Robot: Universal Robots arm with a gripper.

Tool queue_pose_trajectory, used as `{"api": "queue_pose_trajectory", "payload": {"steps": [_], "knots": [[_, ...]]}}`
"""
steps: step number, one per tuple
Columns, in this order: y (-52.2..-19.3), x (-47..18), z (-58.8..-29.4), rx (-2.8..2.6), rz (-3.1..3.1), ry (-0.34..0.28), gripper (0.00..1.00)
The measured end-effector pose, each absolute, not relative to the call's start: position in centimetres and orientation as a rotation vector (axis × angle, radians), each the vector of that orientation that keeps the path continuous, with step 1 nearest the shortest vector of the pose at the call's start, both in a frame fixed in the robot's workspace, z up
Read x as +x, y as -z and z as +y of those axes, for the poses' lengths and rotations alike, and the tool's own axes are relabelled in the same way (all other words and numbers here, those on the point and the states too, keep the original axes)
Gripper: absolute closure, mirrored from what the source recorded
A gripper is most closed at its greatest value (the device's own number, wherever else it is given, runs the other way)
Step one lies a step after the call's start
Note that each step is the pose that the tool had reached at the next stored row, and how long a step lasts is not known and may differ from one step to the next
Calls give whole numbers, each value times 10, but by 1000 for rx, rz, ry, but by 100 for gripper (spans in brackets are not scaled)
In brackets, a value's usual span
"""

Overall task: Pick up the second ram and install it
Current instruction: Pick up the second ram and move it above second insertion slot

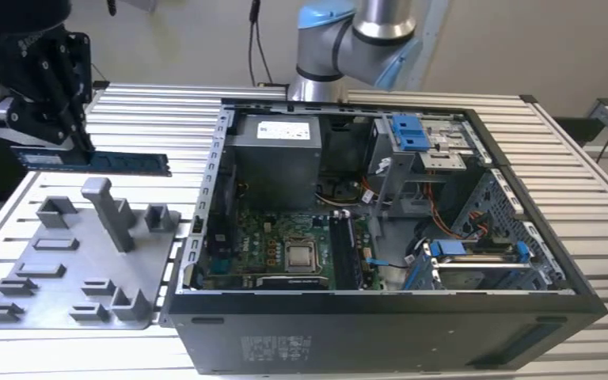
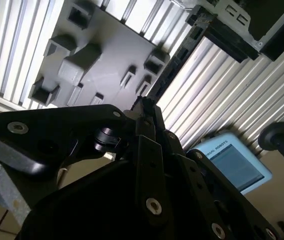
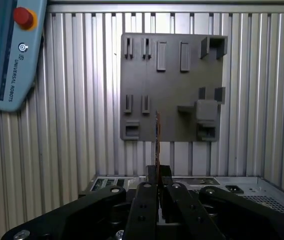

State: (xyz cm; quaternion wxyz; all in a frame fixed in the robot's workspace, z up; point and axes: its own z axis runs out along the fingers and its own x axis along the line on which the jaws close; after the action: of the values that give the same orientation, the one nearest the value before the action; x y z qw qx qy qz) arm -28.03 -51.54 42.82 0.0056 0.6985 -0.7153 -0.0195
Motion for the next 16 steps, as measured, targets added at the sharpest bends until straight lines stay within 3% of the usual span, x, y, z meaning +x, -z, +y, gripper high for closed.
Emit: {"api": "queue_pose_trajectory", "payload": {"steps": [16], "knots": [[-428, -208, -516, 2183, -2234, 71, 86]]}}
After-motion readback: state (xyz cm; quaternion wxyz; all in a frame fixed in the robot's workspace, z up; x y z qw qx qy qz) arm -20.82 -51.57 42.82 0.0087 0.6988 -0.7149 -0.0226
